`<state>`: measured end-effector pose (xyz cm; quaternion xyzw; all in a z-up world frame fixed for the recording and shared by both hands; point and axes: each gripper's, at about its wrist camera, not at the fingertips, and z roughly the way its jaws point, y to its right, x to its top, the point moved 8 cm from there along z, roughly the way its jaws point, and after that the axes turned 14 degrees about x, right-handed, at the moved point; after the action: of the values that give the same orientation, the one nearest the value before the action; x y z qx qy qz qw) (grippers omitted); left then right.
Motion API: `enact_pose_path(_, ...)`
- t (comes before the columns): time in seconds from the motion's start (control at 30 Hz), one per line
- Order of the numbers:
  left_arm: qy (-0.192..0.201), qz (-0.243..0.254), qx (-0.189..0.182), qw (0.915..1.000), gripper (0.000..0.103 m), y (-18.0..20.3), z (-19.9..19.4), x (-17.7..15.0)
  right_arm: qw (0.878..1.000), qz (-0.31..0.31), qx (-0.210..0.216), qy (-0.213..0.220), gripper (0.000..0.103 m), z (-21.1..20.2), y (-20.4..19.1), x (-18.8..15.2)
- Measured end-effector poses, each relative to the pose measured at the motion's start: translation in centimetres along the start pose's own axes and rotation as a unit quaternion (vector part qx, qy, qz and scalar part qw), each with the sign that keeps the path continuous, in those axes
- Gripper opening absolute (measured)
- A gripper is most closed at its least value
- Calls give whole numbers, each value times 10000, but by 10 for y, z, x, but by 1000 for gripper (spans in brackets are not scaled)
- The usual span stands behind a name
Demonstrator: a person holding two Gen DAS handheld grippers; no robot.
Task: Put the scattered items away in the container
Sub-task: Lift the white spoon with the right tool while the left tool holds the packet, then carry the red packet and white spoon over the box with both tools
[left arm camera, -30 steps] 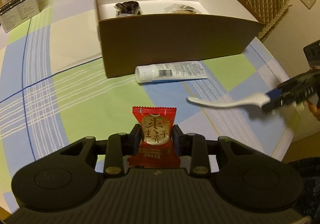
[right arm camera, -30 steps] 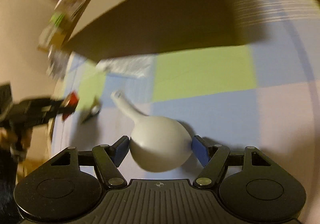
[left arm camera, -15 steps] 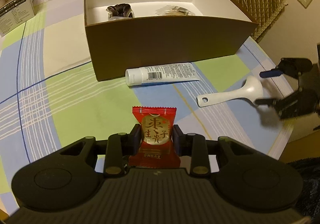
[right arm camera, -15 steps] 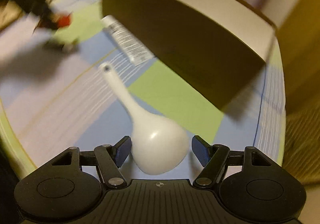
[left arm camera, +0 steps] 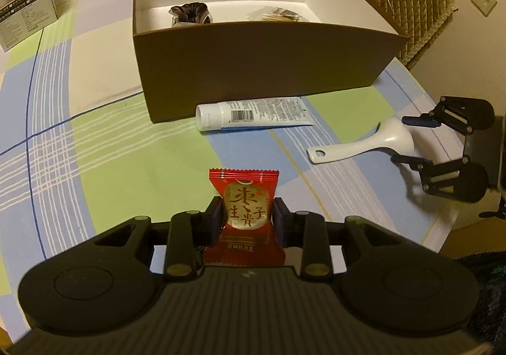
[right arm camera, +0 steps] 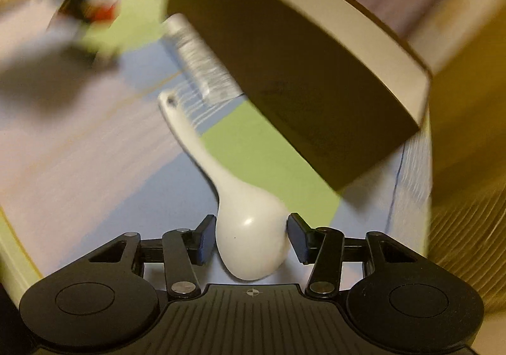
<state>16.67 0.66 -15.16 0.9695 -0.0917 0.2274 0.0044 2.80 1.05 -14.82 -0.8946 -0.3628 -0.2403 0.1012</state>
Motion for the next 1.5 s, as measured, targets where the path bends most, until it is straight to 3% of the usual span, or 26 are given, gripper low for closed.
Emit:
enact_pose_path(0.07,23,5,0,10000,28,1,-1,1,9949,832,547,144,51,-10,17,5)
enact_pose_path(0.13,31,-6,-3,10000,28,1,-2,1,9767,1716,1277,174,51,-18,31,5)
enact_pose_path(0.2,26,-23,0,10000,28,0,-2,0,9418,2664,2043,153,51,-22,43,-3)
enact_pose_path(0.37,1,-59,-12,10000,28,-2,-1,-3,8737,4080,2624,365,52,-23,74,-28)
enact_pose_path(0.4,-6,-65,-16,10000,28,-2,-1,-4,8707,4190,2540,427,52,-23,82,-30)
enact_pose_path(0.57,-16,-45,-36,10000,28,0,0,-3,9016,3911,1835,240,51,-18,97,-37)
enact_pose_path(0.63,-11,-20,-44,10000,28,1,0,-2,9203,3535,1654,270,51,-19,94,-32)
enact_pose_path(0.7,-18,-9,-49,10000,28,2,1,-1,9237,3452,1631,312,51,-18,93,-32)
enact_pose_path(0.77,-21,10,-50,10000,28,3,1,0,9140,3684,1642,432,51,-18,96,-34)
enact_pose_path(0.9,13,-9,-71,10000,28,3,-1,1,8586,4598,2002,1066,51,-18,110,-41)
enact_pose_path(1.0,-12,-19,-44,10000,28,1,0,0,8323,4971,2099,1266,51,-16,118,-39)
enact_pose_path(1.07,-13,-43,-33,10000,28,0,1,1,8343,5015,1941,1212,50,-11,123,-33)
enact_pose_path(1.1,-12,-52,-40,10000,28,-1,1,1,8361,5017,1886,1167,23,-10,125,-31)
enact_pose_path(1.13,-15,-47,-42,10000,28,-1,2,1,8363,5045,1825,1131,13,-7,127,-31)
enact_pose_path(1.23,-27,4,-30,10000,28,0,4,2,8318,5177,1657,1126,4,0,130,-32)
enact_pose_path(1.33,-6,30,-57,10000,28,1,4,2,8203,5329,1688,1208,4,0,128,-36)
enact_pose_path(1.5,7,429,-168,9989,29,9,4,-3,7867,5742,1837,1327,4,-4,125,-53)
